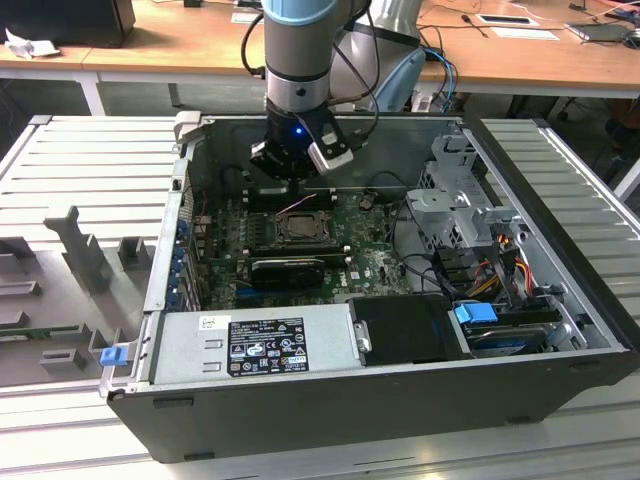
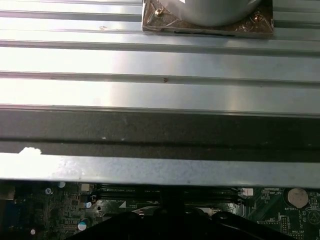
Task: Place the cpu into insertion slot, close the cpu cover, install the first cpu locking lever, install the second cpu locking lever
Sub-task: 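Install the first cpu locking lever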
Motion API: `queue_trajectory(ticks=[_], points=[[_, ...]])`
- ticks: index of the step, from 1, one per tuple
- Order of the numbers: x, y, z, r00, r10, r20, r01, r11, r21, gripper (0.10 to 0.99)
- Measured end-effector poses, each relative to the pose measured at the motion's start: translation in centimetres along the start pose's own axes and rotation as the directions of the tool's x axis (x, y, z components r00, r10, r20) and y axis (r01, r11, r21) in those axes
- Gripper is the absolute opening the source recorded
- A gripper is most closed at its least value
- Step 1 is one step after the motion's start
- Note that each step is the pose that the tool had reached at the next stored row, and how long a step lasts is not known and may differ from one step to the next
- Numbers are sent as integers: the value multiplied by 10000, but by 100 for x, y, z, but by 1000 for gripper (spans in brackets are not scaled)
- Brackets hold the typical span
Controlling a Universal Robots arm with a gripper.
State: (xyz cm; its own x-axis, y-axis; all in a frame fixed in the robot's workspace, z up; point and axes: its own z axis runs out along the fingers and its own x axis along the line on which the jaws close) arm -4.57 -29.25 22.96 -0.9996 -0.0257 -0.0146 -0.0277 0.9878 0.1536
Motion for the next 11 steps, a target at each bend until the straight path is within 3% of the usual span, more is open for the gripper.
queue_trajectory(ticks=[8, 11], points=[[-64, -8, 43, 10000, 0, 1, 0, 10000, -44, 106], [-84, -10, 54, 10000, 21, 21, -21, 10000, 89, 106]])
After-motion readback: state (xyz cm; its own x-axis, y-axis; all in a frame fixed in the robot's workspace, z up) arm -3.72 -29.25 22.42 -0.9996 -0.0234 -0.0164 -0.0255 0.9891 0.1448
